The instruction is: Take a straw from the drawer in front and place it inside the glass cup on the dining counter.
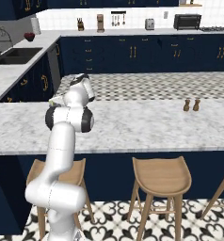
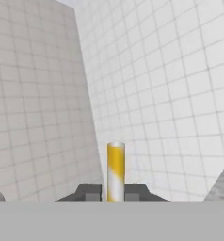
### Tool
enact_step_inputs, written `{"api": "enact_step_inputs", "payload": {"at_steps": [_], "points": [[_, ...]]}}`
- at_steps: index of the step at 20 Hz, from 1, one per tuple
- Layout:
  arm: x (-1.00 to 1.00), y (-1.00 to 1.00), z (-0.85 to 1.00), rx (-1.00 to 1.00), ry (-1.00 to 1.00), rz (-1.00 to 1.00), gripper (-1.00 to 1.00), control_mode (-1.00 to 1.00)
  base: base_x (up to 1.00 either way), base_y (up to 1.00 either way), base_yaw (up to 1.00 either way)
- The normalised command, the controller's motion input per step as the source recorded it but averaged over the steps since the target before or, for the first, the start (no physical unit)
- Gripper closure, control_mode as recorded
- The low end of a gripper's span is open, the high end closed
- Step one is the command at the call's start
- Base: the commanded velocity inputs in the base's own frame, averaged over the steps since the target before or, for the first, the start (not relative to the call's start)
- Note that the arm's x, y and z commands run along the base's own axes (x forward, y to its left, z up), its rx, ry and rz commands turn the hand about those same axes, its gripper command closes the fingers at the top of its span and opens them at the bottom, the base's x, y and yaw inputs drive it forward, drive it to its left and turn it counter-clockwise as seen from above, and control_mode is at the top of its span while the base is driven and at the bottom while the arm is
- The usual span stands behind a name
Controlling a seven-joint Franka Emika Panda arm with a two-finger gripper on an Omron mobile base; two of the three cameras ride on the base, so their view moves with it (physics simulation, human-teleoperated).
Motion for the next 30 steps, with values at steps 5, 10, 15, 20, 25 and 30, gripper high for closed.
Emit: {"api": "enact_step_inputs", "payload": {"at_steps": [5,10,15,20,25,30], "points": [[-0.03,0.00,-0.25,0.00,-0.05,0.10,1.00,-1.00,0.00,0.00,0.00],[-0.17,0.00,-0.30,0.01,-0.05,0.09,1.00,-1.00,0.00,0.00,0.00],[-0.25,0.00,-0.25,0.02,-0.08,0.09,1.00,-1.00,0.00,0.00,0.00],[-0.21,0.00,-0.12,0.02,-0.09,0.08,-1.00,-1.00,0.00,0.00,0.00],[-0.01,-0.10,0.00,0.02,-0.13,0.05,-1.00,-1.00,0.00,0.00,0.00],[-0.02,-0.11,0.12,0.03,-0.19,0.03,-1.00,-1.00,0.00,0.00,0.00]]}}
